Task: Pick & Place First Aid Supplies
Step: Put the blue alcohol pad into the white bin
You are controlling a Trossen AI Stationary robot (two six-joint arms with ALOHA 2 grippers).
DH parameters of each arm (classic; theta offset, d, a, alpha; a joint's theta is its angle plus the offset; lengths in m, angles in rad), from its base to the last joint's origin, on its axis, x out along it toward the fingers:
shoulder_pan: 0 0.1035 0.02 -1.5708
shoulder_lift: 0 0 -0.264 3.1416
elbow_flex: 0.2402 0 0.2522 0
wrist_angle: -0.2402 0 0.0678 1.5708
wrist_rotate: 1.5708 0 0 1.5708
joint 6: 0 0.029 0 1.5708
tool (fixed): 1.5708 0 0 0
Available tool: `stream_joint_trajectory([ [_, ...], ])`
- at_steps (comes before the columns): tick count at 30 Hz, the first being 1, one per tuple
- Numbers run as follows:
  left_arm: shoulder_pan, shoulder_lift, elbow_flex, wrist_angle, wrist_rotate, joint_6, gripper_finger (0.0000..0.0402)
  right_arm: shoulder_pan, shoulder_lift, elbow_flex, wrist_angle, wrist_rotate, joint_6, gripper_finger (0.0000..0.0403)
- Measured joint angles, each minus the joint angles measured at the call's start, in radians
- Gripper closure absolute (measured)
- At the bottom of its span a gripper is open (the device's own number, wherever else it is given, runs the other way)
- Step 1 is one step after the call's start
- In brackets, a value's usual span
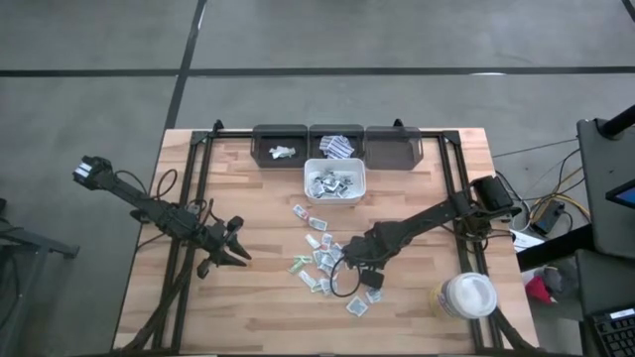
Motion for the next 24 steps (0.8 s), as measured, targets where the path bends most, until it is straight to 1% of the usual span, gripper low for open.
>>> stream_joint_trajectory([
  [8, 0.0, 0.0, 0.0, 0.0, 0.0, 0.0, 0.0307, 0.0, -0.027, 0.043, -0.111, -0.001, 0.02, 0.0394],
  [11, 0.0, 0.0, 0.0, 0.0, 0.0, 0.0, 0.0307, 0.0, -0.035, 0.064, -0.186, 0.025, 0.042, 0.0394],
  [13, 0.0, 0.0, 0.0, 0.0, 0.0, 0.002, 0.0307, -0.004, -0.043, 0.066, -0.203, 0.018, 0.041, 0.0394],
  [16, 0.0, 0.0, 0.0, 0.0, 0.0, 0.009, 0.0307, -0.016, -0.066, 0.066, -0.16, -0.039, 0.004, 0.0394],
  [18, 0.0, 0.0, 0.0, 0.0, 0.0, 0.01, 0.0307, -0.026, -0.084, 0.066, -0.095, -0.092, -0.045, 0.0394],
  [21, 0.0, 0.0, 0.0, 0.0, 0.0, 0.01, 0.0307, -0.046, -0.11, 0.066, 0.056, -0.139, -0.115, 0.0394],
  [24, 0.0, 0.0, 0.0, 0.007, 0.0, 0.009, 0.0307, -0.074, -0.138, 0.066, 0.26, -0.157, -0.183, 0.0394],
])
